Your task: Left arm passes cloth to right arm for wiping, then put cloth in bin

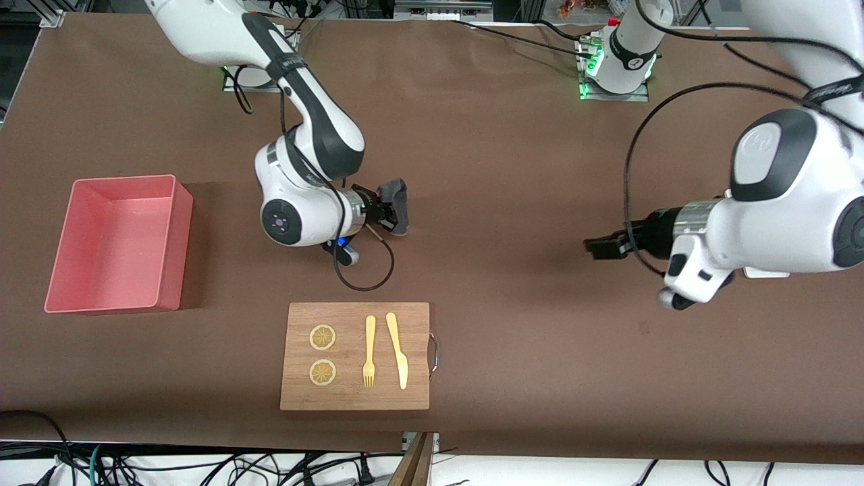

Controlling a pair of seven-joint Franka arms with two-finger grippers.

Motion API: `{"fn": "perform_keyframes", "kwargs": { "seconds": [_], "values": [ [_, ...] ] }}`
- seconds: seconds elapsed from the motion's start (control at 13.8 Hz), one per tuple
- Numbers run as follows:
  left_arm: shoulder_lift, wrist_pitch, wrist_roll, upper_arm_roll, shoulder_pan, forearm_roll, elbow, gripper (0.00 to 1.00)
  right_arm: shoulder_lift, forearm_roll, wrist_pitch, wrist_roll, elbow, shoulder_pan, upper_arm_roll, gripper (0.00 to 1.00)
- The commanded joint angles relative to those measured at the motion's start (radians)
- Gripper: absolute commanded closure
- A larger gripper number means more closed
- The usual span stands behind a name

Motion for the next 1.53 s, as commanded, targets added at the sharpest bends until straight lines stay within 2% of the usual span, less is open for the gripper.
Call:
{"fn": "perform_keyframes", "kwargs": {
  "seconds": [0.0, 0.15, 0.22, 0.36, 0.44, 0.51, 0.73, 0.95, 1.24, 1.45],
  "values": [
    [-0.187, 0.008, 0.194, -0.008, 0.004, 0.17, -0.192, 0.0, 0.026, -0.024, 0.038, -0.008, 0.009, 0.023, -0.002, 1.0],
    [-0.284, 0.037, 0.293, -0.007, 0.013, 0.258, -0.295, 0.0, 0.036, -0.102, 0.048, -0.048, 0.007, 0.016, -0.003, 1.0],
    [-0.36, 0.086, 0.324, -0.01, 0.025, 0.305, -0.389, 0.0, 0.048, -0.136, 0.045, -0.08, 0.007, 0.008, -0.008, 1.0],
    [-0.534, 0.245, 0.421, -0.011, 0.085, 0.327, -0.635, 0.0, 0.055, -0.197, 0.039, -0.146, 0.006, -0.024, -0.028, 1.0],
    [-0.592, 0.325, 0.489, -0.011, 0.129, 0.327, -0.727, 0.0, 0.056, -0.223, 0.034, -0.186, 0.004, -0.038, -0.038, 1.0],
    [-0.608, 0.36, 0.542, -0.011, 0.166, 0.327, -0.757, 0.0, 0.056, -0.243, 0.022, -0.233, 0.001, -0.056, -0.054, 1.0],
    [-0.599, 0.413, 0.558, -0.008, 0.199, 0.329, -0.745, 0.0, 0.054, -0.264, -0.044, -0.396, 0.0, -0.116, -0.098, 1.0],
    [-0.6, 0.43, 0.547, -0.016, 0.199, 0.329, -0.736, 0.0, 0.043, -0.303, -0.131, -0.59, 0.003, -0.161, -0.173, 1.0],
    [-0.597, 0.422, 0.555, -0.011, 0.199, 0.362, -0.709, 0.0, 0.025, -0.348, -0.185, -0.821, 0.007, -0.164, -0.29, 1.0],
    [-0.554, 0.399, 0.548, -0.014, 0.199, 0.365, -0.662, 0.0, 0.025, -0.378, -0.175, -0.824, 0.012, -0.144, -0.29, 1.0]
  ]
}}
